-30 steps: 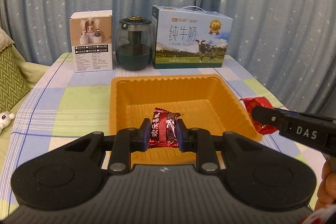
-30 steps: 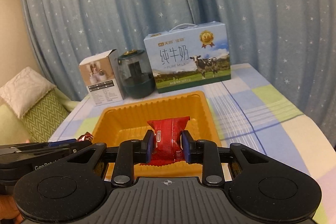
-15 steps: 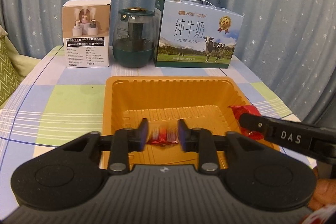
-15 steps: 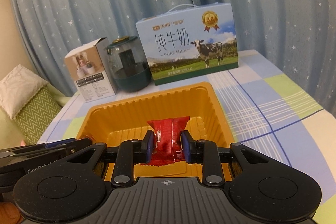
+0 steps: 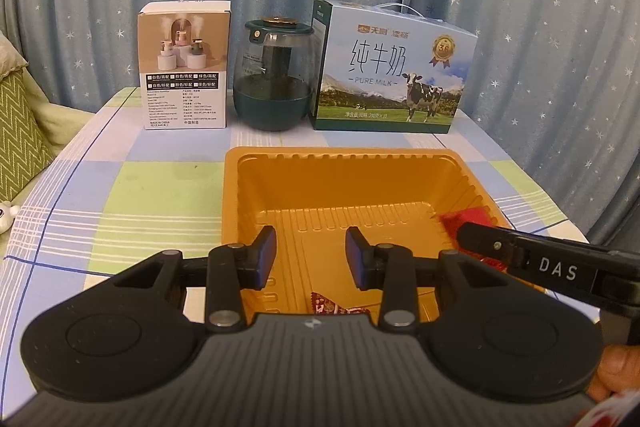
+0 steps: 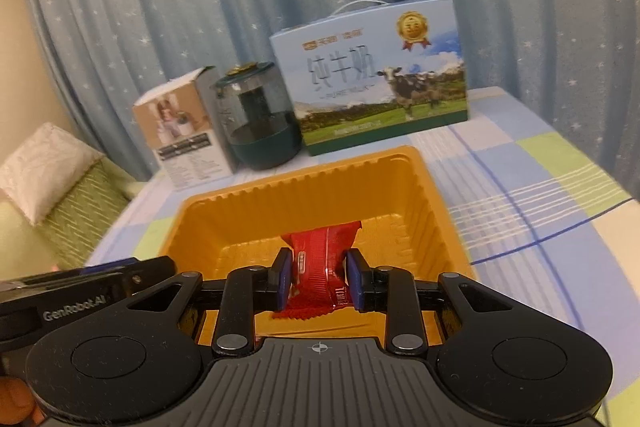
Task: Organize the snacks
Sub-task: 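Carry both red candies over the orange tray and open both tools, then move both tools back toward the snack pile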
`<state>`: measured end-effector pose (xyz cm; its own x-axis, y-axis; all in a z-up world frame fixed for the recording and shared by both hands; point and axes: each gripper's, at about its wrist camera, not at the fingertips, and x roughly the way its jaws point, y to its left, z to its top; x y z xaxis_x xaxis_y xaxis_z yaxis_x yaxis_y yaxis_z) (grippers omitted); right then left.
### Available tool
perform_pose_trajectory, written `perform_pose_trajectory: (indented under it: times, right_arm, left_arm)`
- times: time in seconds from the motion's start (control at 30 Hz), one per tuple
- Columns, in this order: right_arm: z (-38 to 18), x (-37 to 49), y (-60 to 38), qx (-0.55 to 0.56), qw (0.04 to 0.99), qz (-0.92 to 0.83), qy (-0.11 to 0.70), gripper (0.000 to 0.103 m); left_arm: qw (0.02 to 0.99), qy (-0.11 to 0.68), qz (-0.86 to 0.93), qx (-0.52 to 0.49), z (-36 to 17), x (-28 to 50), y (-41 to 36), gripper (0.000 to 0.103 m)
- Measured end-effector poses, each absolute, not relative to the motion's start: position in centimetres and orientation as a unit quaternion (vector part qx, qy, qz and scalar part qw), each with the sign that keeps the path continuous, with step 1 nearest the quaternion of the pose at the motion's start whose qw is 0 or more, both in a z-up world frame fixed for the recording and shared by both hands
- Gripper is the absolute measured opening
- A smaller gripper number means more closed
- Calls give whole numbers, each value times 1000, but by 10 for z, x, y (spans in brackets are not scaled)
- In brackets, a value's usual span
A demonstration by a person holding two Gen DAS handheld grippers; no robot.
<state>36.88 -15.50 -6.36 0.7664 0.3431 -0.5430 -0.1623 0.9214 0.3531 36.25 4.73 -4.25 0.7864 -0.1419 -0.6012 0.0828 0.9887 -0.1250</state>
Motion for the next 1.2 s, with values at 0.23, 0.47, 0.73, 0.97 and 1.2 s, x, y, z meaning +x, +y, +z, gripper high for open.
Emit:
perform_pose_trajectory:
  times: [0.23,0.47,0.73,0.97,1.2]
  right_arm:
    - [-58,364,-165,163,935,114,293,70]
    - [-48,353,-174,159,942,99,278,70]
    - [-33,313,-188,149,950,85,261,70]
    - [-24,272,-202,145,953,74,257,70]
    - [-24,222,-212,143,952,70,259,70]
  left_arm:
    - [942,328,-57,-35,-45,360,48,47]
    - [944,324,-59,-31,-42,351,47,47]
    - [947,314,-66,-22,-32,320,42,47]
    - [952,297,-76,-19,-18,273,38,49]
    - [951,297,-76,-27,-17,221,36,51]
